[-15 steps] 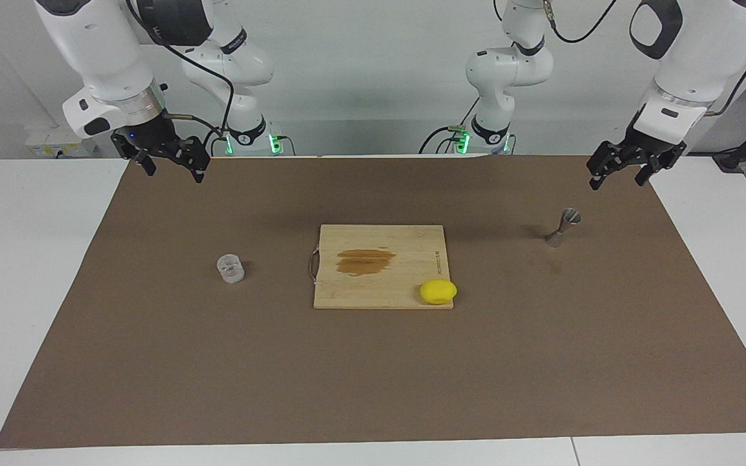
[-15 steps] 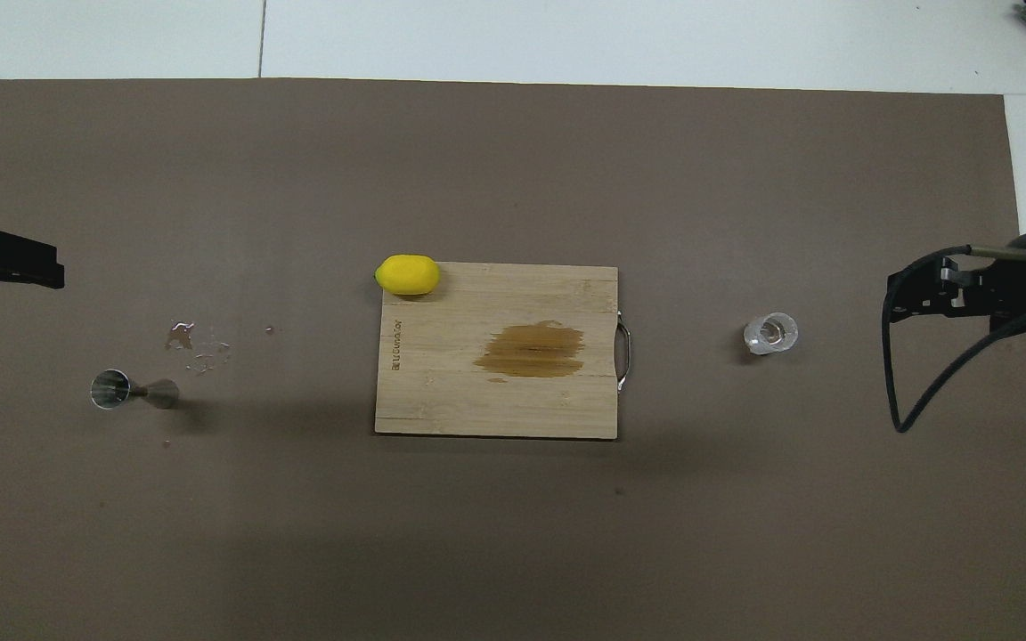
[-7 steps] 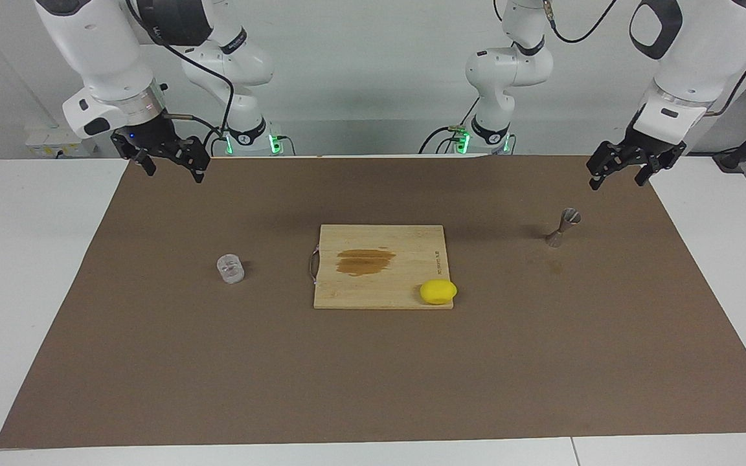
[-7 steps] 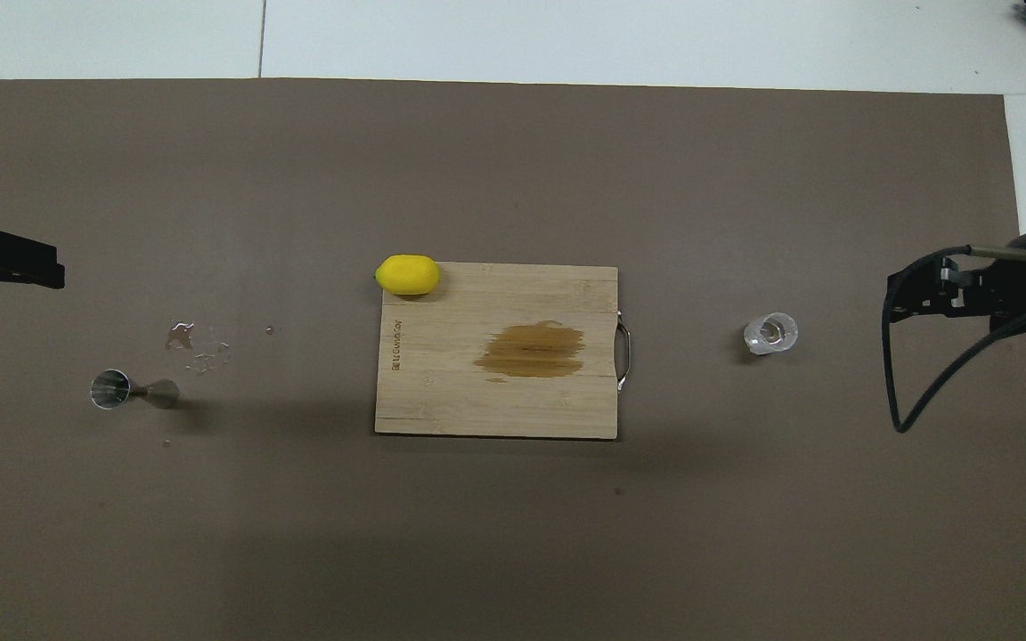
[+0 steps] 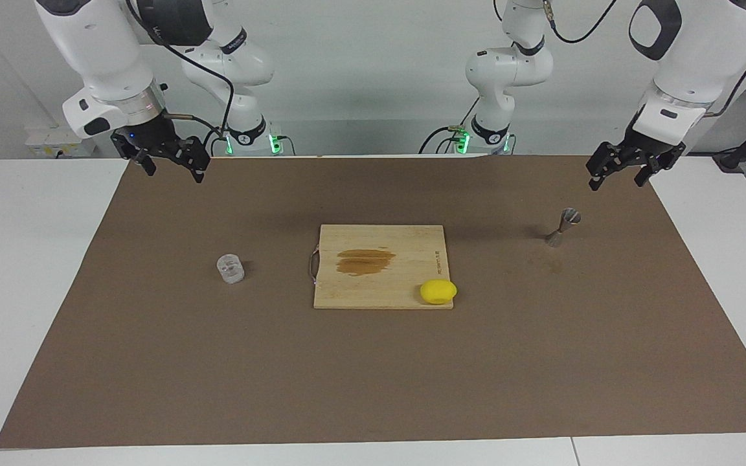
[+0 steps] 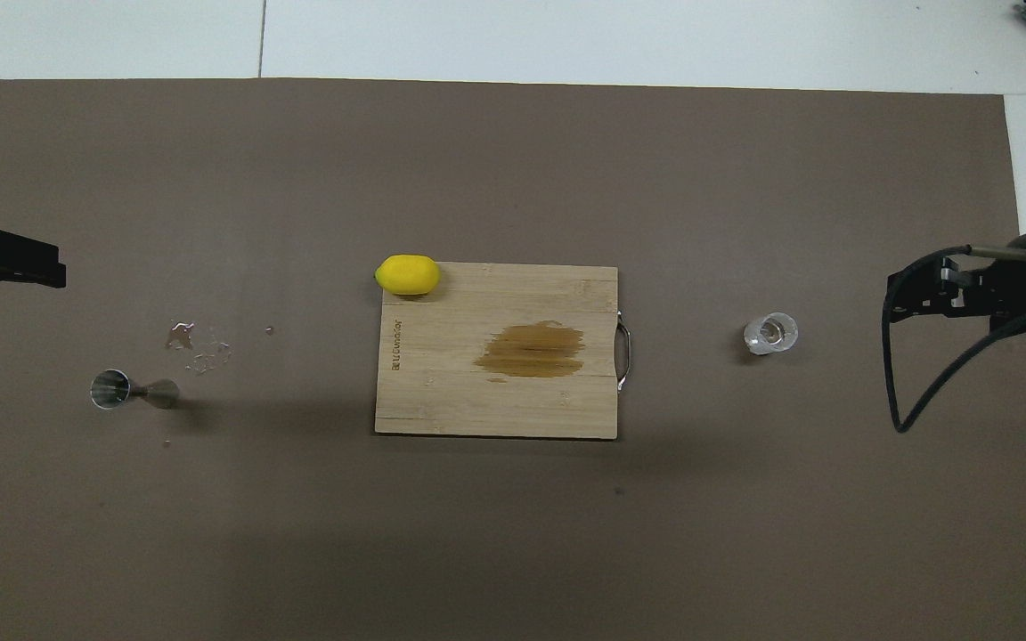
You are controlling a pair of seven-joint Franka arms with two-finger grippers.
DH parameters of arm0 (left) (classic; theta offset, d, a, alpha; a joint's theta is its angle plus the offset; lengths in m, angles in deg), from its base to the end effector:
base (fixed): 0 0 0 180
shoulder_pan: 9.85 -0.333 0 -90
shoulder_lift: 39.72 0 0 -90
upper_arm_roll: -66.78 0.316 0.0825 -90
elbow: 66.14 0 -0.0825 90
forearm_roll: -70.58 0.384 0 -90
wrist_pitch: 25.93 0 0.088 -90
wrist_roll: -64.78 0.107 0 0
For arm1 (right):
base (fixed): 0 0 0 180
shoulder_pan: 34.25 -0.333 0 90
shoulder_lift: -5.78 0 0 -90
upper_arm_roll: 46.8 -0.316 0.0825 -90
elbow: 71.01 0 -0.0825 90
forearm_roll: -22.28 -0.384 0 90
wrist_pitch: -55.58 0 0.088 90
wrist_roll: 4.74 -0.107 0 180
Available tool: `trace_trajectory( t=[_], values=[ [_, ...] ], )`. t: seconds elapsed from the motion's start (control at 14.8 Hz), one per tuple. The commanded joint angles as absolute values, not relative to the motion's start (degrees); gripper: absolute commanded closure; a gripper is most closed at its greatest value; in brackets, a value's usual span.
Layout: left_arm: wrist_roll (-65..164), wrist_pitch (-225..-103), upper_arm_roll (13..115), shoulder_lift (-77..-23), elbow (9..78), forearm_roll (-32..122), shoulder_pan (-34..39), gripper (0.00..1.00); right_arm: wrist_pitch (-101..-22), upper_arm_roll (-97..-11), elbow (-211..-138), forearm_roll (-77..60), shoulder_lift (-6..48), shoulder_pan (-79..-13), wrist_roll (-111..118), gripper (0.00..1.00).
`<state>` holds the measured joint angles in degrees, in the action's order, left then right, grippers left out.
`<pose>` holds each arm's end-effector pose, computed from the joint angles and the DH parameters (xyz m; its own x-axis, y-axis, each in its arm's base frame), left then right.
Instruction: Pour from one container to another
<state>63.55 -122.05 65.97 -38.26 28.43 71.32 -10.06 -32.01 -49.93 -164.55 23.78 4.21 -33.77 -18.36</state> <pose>0.5558 -0.0047 0.6103 0.9986 0.0096 0.0528 0.0103 -0.9999 -0.0121 0.5395 0.0225 0.6070 0.9791 -0.1915 -0.0677 -0.1888 -0.9810 0.0449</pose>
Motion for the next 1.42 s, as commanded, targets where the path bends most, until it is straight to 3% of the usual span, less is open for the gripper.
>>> trace_trajectory(
  t=[0.0, 0.54, 1.01, 1.35],
  values=[
    [63.5, -127.1, 66.2, -34.9, 34.6, 72.3, -9.5, 0.00, -33.1, -50.3, -166.2, 24.1, 3.0, -33.0, -17.3, 0.00],
    [63.7, -138.9, 66.3, -32.5, 44.4, 72.4, -9.5, 0.00, -33.1, -50.4, -166.2, 24.1, 3.0, -33.0, -17.3, 0.00],
    [64.2, -155.9, 66.3, -37.9, 51.5, 72.4, -10.4, 0.00, -33.1, -50.4, -166.2, 24.1, 3.0, -33.0, -17.3, 0.00],
    [64.3, -166.0, 66.3, -38.7, 58.2, 72.4, -9.9, 0.00, -33.1, -50.3, -166.2, 24.1, 3.0, -33.0, -17.3, 0.00]
  ],
)
